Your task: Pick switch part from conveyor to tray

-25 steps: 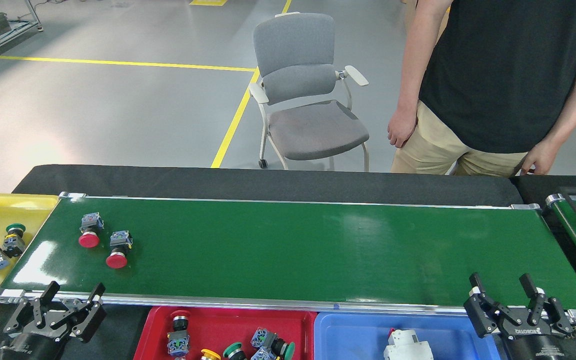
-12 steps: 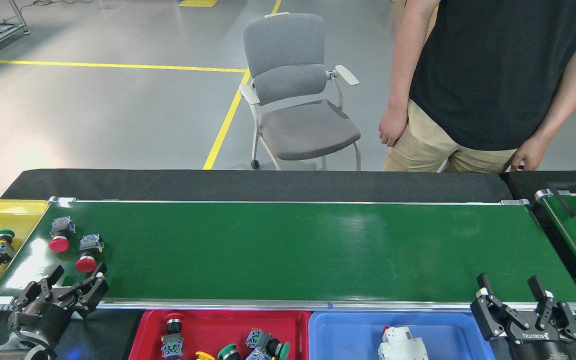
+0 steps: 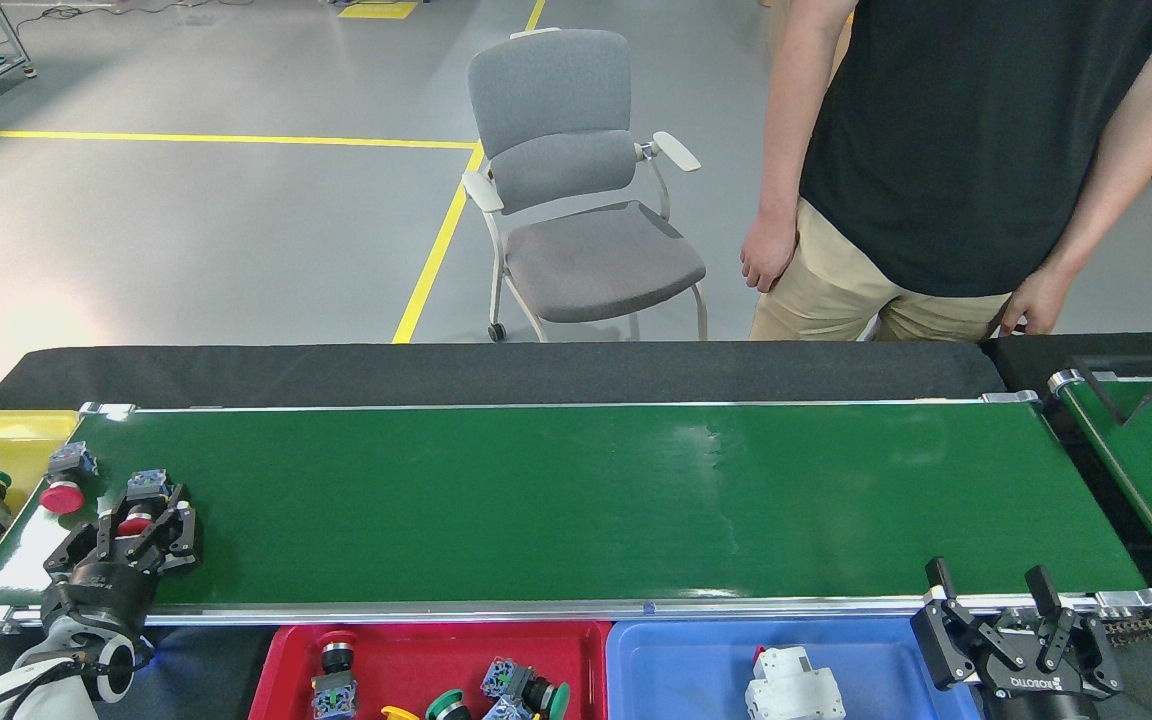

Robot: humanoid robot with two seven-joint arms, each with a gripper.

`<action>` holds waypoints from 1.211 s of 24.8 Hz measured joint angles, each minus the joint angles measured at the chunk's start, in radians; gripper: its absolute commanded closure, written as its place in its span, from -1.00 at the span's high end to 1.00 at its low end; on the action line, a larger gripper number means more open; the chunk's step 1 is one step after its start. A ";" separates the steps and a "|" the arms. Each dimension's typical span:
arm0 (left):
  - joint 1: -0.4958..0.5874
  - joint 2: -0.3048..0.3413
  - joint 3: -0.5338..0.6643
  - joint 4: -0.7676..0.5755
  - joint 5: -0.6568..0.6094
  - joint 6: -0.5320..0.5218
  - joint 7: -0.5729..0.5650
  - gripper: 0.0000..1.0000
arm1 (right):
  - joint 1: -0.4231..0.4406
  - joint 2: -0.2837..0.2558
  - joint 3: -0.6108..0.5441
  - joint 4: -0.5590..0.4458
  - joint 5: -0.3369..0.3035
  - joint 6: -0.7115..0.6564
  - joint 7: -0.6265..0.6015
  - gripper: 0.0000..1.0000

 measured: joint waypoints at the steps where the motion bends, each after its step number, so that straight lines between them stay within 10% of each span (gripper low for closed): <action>1: 0.021 -0.001 0.000 -0.029 0.001 -0.026 0.010 -0.94 | 0.017 0.000 -0.012 -0.010 0.000 0.000 0.000 0.98; 9: 0.458 -0.009 0.024 -0.638 0.056 -0.284 0.023 -0.69 | 0.070 0.000 -0.044 -0.028 0.002 0.004 0.001 0.98; 12: 0.630 -0.024 0.022 -0.859 0.058 -0.392 -0.002 0.02 | 0.070 0.000 -0.045 -0.028 0.002 0.002 0.001 0.98; 14: 0.711 -0.053 0.020 -0.962 0.058 -0.436 -0.018 1.00 | 0.070 0.000 -0.050 -0.028 0.002 -0.001 0.003 0.99; 22: 0.751 -0.165 0.038 -1.017 0.058 -0.479 -0.031 1.00 | 0.070 0.000 -0.074 -0.028 0.002 -0.004 0.003 0.99; 30: 0.633 -0.165 0.367 -0.743 0.058 -0.408 -0.032 1.00 | 0.070 0.000 -0.076 -0.028 0.002 -0.007 0.003 0.99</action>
